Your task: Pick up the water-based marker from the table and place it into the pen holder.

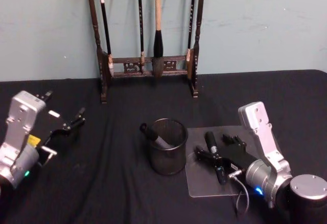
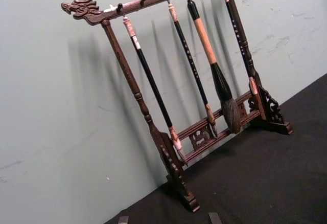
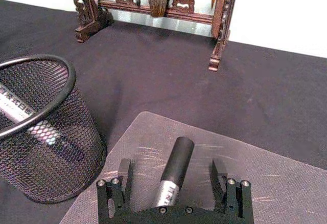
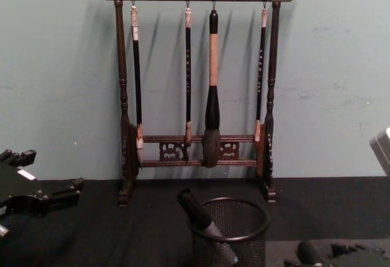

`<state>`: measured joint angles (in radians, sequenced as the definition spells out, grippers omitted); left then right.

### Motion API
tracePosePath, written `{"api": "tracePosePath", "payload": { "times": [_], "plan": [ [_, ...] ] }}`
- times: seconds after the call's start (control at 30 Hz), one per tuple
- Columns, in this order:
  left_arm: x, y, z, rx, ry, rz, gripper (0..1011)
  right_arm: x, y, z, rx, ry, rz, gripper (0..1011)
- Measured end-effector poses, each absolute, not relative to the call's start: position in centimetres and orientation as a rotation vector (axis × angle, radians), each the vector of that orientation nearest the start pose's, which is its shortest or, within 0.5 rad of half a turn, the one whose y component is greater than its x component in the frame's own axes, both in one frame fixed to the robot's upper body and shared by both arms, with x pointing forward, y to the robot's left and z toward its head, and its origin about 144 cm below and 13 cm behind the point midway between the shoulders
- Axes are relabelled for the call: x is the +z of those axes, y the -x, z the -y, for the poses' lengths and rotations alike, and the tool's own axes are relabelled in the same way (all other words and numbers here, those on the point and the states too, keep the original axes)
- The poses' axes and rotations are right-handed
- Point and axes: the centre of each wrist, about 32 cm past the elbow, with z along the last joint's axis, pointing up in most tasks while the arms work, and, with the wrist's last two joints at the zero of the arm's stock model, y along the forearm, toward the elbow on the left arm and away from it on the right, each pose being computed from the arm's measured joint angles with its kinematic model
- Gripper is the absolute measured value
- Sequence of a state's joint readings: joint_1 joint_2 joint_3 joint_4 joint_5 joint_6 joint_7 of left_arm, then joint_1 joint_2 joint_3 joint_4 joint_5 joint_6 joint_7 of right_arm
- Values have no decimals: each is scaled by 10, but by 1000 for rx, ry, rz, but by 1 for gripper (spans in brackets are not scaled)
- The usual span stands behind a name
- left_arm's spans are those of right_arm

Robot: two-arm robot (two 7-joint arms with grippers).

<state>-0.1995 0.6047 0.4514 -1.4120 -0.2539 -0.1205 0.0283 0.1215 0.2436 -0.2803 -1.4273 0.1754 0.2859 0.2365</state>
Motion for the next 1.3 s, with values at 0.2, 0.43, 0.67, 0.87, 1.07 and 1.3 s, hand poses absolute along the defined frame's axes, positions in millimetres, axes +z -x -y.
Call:
{"api": "tracePosePath", "payload": {
  "times": [0.2, 0.43, 0.67, 0.87, 1.07, 1.3],
  "plan": [
    [1140, -489, -310, 1248, -305, 285, 1009, 1120, -483, 223, -1089, 355, -205, 1003],
    [1140, -489, -310, 1248, -304, 285, 1009, 1119, -483, 222, -1086, 358, -208, 1002],
    [1140, -489, -310, 1248, -305, 285, 1009, 1117, -483, 222, -1086, 363, -207, 1002],
    [1140, -489, -310, 1248, -304, 285, 1009, 1117, -483, 222, -1085, 362, -207, 1002],
    [1140, -489, -310, 1248, -304, 285, 1009, 1117, -483, 222, -1086, 362, -207, 993],
    [1140, -489, -310, 1248, -305, 285, 1009, 1118, -483, 222, -1086, 361, -206, 809]
  ]
}}
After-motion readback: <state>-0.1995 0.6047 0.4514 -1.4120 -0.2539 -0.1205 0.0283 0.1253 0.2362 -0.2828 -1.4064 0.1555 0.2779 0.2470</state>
